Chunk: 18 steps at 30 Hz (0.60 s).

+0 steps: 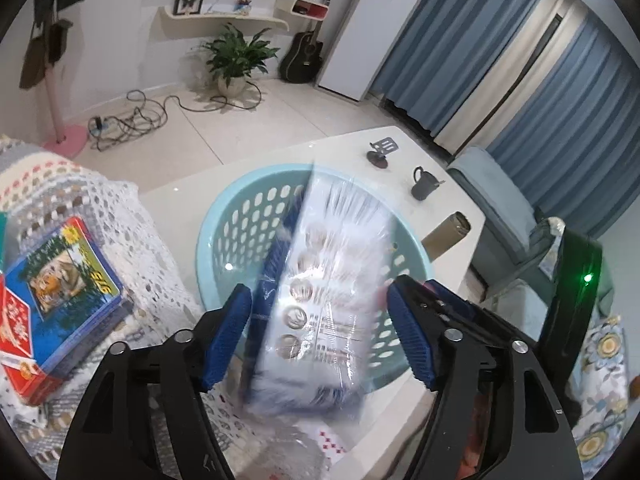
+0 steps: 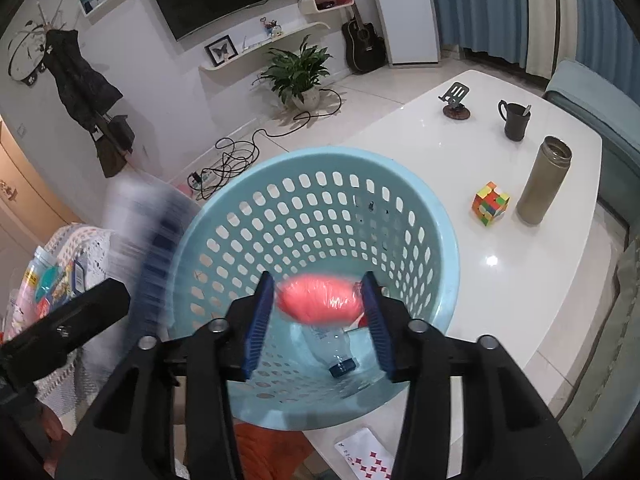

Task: Collect trash
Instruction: 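Drop the sponge and carton into the blue basket by opening both tools, then move both tools back over the table toward the red bag and card box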

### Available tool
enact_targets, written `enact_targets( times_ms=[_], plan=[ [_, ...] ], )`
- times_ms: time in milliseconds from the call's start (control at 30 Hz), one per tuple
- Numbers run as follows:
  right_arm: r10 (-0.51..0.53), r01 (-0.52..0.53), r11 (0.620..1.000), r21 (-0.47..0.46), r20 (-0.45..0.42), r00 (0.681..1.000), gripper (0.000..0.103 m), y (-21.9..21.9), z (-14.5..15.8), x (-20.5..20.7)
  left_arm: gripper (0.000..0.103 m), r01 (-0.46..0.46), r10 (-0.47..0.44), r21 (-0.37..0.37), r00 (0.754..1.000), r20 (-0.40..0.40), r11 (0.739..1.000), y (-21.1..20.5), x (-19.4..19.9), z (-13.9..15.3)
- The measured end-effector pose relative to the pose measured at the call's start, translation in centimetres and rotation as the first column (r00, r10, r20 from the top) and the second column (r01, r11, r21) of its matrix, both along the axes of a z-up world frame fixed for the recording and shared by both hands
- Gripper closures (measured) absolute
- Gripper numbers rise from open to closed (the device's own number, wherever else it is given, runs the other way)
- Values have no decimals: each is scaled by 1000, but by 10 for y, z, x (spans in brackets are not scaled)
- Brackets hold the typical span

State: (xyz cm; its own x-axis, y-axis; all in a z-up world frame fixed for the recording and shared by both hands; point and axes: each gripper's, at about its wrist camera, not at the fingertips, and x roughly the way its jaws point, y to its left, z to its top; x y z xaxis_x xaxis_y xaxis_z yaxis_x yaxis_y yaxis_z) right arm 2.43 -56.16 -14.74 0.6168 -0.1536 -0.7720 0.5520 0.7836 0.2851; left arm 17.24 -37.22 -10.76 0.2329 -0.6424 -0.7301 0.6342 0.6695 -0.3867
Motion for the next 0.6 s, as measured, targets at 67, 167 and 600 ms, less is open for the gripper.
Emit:
enact_targets(
  times_ms=[67, 167, 600],
  plan=[
    [-3, 3, 1000, 7, 3, 1000, 51, 0, 1, -2, 31, -3, 3, -6, 1000, -2, 1000, 3, -1, -1],
    [-7, 7, 1000, 10, 4, 1000, 51, 0, 2, -6, 31, -1, 1, -7, 1000, 9, 1000, 9, -5, 1],
    [41, -38, 998, -43, 57, 998, 51, 32, 45, -18, 31, -49, 53, -59, 996, 68, 997, 55, -31, 38]
  ],
)
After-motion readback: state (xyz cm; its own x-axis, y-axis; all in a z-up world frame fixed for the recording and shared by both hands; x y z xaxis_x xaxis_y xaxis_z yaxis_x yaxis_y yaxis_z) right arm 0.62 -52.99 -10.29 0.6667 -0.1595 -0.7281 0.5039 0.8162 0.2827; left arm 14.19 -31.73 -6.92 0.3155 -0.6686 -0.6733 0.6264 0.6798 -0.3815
